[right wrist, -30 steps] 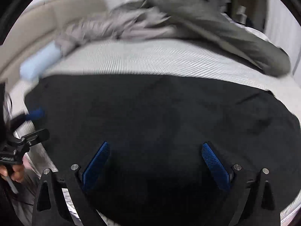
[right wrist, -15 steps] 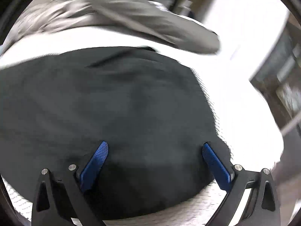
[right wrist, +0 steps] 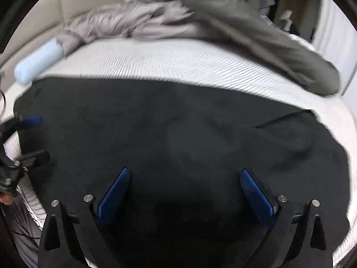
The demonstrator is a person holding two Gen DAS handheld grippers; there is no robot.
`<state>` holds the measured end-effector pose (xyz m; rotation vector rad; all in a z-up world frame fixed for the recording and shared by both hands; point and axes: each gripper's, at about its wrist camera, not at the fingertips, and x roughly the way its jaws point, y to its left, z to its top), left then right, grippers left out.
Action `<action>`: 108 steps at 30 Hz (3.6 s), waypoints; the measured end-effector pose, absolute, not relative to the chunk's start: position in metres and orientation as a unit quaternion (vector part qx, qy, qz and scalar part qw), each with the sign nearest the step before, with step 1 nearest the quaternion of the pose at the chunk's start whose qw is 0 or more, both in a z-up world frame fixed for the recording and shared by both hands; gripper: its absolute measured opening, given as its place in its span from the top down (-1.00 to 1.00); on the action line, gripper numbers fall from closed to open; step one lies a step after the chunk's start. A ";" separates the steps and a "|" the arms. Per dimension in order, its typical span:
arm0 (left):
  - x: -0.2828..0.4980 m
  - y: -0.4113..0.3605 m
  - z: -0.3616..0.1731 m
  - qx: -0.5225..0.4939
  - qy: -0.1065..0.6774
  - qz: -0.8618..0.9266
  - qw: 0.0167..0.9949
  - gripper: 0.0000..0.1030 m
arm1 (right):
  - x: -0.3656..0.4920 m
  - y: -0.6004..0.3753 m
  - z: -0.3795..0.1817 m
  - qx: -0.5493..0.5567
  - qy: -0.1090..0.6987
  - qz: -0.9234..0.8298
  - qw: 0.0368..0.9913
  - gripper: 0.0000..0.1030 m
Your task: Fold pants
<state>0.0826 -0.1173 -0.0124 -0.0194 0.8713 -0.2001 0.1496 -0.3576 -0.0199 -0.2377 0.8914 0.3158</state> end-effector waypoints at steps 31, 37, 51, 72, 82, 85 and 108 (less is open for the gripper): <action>0.186 -0.150 -0.031 0.023 0.478 -0.104 0.872 -0.93 | 0.212 -0.351 -0.001 -0.178 0.435 0.145 0.871 -0.95; 0.189 -0.128 -0.044 0.010 0.494 -0.083 0.865 -0.95 | 0.215 -0.420 -0.015 -0.121 0.462 0.110 0.872 -0.97; 0.178 -0.131 -0.011 -0.015 0.461 -0.115 0.880 -0.90 | 0.187 -0.456 0.027 -0.132 0.392 -0.012 0.911 -0.95; 0.207 -0.137 -0.038 0.000 0.511 -0.100 0.854 -0.90 | 0.256 -0.487 0.008 -0.096 0.427 -0.110 0.892 -0.95; 0.258 -0.138 -0.032 -0.057 0.496 -0.070 0.864 -0.91 | 0.280 -0.372 -0.003 -0.085 0.446 0.078 0.888 -0.95; 0.262 -0.142 -0.044 -0.016 0.506 -0.061 0.860 -0.93 | 0.308 -0.365 -0.027 -0.116 0.474 0.083 0.869 -0.94; 0.189 -0.163 -0.033 0.050 0.494 -0.142 0.856 -0.91 | 0.241 -0.405 -0.032 -0.160 0.459 0.088 0.870 -0.96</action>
